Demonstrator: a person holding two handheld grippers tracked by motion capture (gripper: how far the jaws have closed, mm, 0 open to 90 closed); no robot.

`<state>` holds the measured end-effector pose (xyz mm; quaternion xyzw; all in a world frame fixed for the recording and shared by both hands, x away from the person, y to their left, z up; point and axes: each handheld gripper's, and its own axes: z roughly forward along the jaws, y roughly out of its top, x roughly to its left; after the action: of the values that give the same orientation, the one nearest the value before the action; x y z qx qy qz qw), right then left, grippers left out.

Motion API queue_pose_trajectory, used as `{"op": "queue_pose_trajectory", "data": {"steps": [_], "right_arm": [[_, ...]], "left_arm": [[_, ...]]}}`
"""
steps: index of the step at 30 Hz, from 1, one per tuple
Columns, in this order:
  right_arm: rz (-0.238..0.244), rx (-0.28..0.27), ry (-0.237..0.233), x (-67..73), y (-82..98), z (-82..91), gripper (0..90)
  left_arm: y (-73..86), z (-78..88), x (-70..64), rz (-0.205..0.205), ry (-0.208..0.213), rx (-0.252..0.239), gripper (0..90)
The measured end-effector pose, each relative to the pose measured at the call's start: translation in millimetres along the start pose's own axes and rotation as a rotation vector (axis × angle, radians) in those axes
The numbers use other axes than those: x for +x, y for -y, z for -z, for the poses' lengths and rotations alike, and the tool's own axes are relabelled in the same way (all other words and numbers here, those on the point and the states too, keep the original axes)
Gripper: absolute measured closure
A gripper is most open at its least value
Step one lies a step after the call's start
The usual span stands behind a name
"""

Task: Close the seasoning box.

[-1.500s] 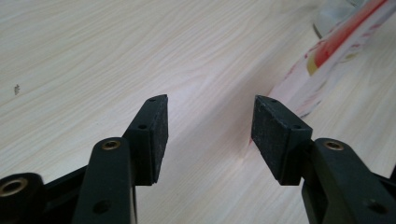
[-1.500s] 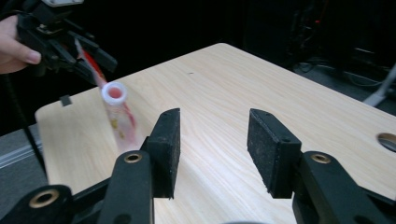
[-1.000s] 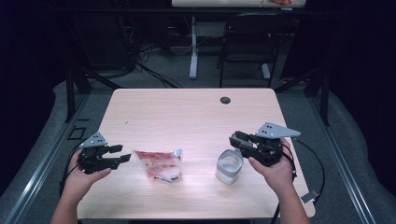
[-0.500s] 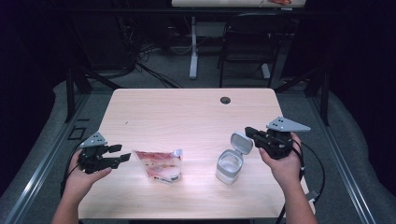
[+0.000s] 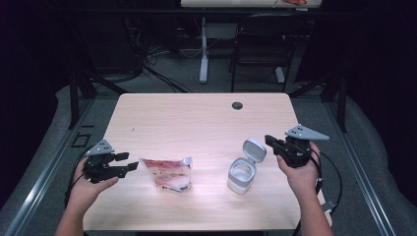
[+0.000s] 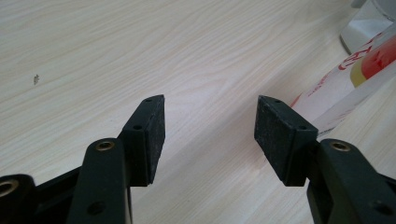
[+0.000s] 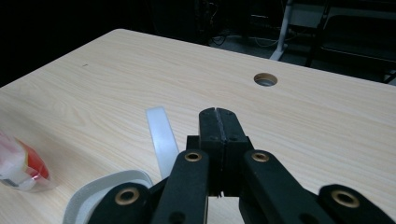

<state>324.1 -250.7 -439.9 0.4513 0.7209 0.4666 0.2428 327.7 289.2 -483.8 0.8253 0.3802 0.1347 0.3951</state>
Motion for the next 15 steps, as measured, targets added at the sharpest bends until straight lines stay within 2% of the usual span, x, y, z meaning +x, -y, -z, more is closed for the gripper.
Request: {"op": "queue_pose_trajectory", "data": {"steps": [15], "right_arm": [[-0.019, 0.020, 0.001, -3.3, 7.7, -5.8, 90.0]], "left_arm": [[0.3, -0.4, 0.4, 0.000, -0.003, 0.002, 43.7]]}}
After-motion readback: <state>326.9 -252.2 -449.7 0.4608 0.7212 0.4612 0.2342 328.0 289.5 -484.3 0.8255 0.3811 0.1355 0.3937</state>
